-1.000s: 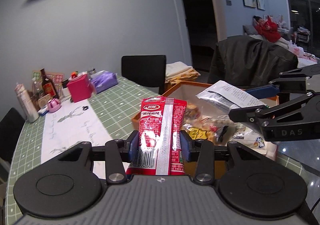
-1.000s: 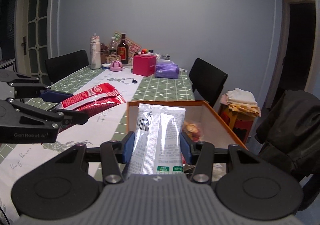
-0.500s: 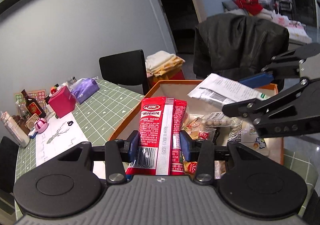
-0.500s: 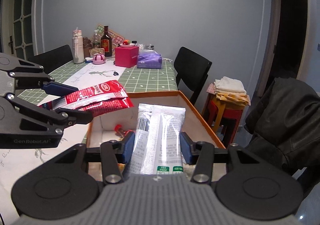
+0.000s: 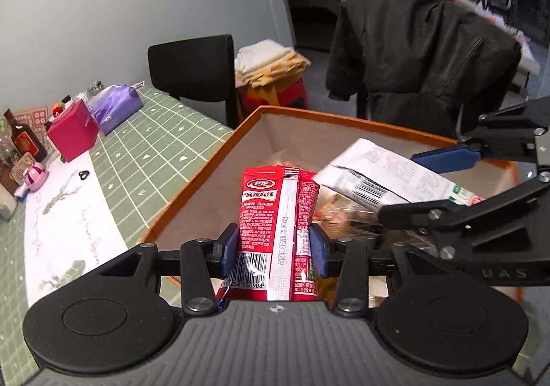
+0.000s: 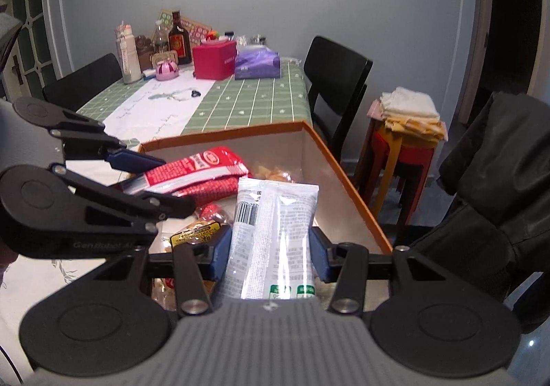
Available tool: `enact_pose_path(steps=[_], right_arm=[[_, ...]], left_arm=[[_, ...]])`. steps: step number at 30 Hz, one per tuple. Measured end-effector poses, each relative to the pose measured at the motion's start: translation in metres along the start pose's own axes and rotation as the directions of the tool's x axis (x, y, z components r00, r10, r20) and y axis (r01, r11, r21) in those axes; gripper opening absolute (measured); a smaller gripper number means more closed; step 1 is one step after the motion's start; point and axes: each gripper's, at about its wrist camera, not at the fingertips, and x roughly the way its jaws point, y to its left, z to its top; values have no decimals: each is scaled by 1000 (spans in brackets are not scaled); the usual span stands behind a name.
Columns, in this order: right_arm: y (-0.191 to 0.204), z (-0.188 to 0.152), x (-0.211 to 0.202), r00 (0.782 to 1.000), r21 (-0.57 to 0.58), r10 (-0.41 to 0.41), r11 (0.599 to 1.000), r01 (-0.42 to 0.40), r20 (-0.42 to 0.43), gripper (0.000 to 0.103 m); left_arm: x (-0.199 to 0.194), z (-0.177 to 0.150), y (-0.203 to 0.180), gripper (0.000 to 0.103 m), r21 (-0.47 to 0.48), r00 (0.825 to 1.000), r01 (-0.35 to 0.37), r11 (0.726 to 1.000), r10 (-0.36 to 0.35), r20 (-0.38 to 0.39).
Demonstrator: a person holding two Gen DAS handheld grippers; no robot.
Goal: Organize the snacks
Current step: 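Carry red pack with left tool while right tool carries white pack over box, then lower and release red pack with left tool while right tool releases white pack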
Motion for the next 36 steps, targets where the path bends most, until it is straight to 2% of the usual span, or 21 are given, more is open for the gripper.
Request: enact_pose_path(steps=[3,6,11,16,21,31,36], right_arm=[[-5,3,12,999,-1,5,1000,-5,-36,47],[-7,7,24,997,-18,11,1000,-12,-75,47],[-14,14,39,991,-62,-6,998,-2,-136,48],[-19,17,49,984,-95,-7,995,-10,-179,48],[-18,18,62,974,-124,-12,992,-17,-225,48],[-6,21,75,967,-225,-65,974,8,-246,49],[-3,20,76,967,-238,-67,971,7,-247,54]], left_arm=[[15,3,3,49,39,999,-15,999,16,-34],[29,5,8,49,52,998,-10,999,13,-56],[51,7,15,49,64,995,-44,997,50,-92],[61,11,15,49,67,993,-16,998,24,-116],[79,9,13,49,96,985,-29,995,45,-169],[84,6,16,49,75,979,-26,997,41,-201],[81,6,16,59,65,979,-2,998,15,-204]])
